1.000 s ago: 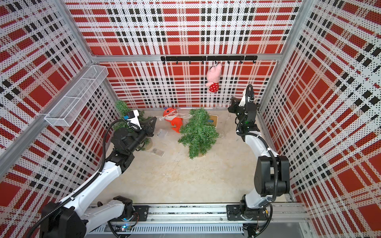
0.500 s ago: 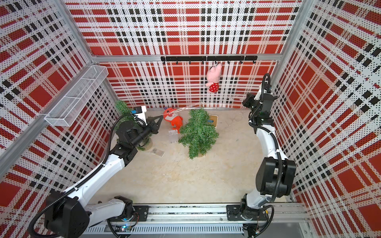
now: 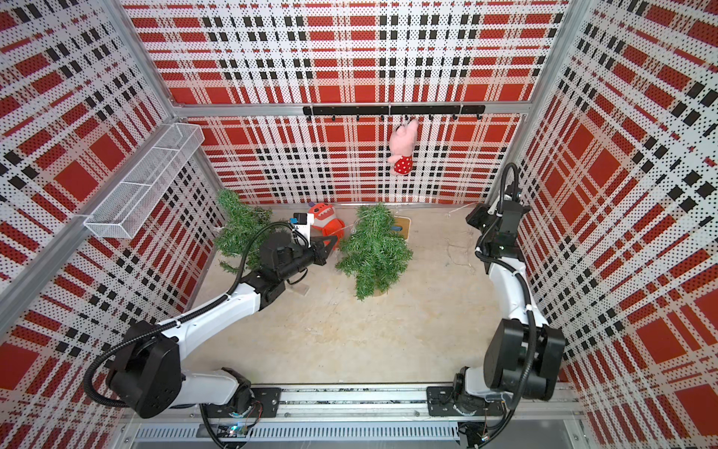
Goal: Wrap string light around the christmas tree
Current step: Wrap the light string around the Christmas tree.
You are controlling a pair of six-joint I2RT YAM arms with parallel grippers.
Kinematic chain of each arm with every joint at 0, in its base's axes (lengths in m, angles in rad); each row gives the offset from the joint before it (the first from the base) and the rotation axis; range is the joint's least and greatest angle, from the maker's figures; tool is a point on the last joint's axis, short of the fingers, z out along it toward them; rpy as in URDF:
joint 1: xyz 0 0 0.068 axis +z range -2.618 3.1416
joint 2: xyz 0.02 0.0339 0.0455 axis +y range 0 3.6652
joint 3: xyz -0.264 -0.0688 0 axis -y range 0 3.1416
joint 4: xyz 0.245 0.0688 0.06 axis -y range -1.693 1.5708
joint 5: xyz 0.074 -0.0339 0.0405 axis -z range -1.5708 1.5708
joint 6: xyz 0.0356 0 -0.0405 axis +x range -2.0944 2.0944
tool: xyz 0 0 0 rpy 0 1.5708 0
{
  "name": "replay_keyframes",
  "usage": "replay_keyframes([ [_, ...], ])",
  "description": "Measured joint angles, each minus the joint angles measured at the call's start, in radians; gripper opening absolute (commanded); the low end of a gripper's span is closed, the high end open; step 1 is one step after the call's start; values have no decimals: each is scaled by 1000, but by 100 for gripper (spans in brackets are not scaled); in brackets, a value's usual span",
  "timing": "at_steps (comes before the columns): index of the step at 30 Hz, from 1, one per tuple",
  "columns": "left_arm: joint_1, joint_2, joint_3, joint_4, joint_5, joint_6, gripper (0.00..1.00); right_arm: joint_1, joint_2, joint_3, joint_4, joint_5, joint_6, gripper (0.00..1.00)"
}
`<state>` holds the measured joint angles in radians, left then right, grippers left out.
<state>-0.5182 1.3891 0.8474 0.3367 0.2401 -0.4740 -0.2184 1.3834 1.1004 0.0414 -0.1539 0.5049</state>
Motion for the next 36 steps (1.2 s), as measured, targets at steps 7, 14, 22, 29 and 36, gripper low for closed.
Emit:
replay_keyframes([
  [7,-50,64,-53,5,-5,3,0,78,-117,-102,-83,46,-55,0],
  [14,-63,91,-87,29,-26,15,3,179,-222,-234,-131,21,-74,0],
  [22,-60,124,-97,32,-9,51,3,236,-295,-322,-166,-37,-74,0],
  [29,-36,-16,-139,-34,-9,76,0,236,-300,-332,-162,-62,-70,0],
  [36,-124,-62,-102,-146,-23,132,4,236,-282,-346,-133,-74,-51,0],
])
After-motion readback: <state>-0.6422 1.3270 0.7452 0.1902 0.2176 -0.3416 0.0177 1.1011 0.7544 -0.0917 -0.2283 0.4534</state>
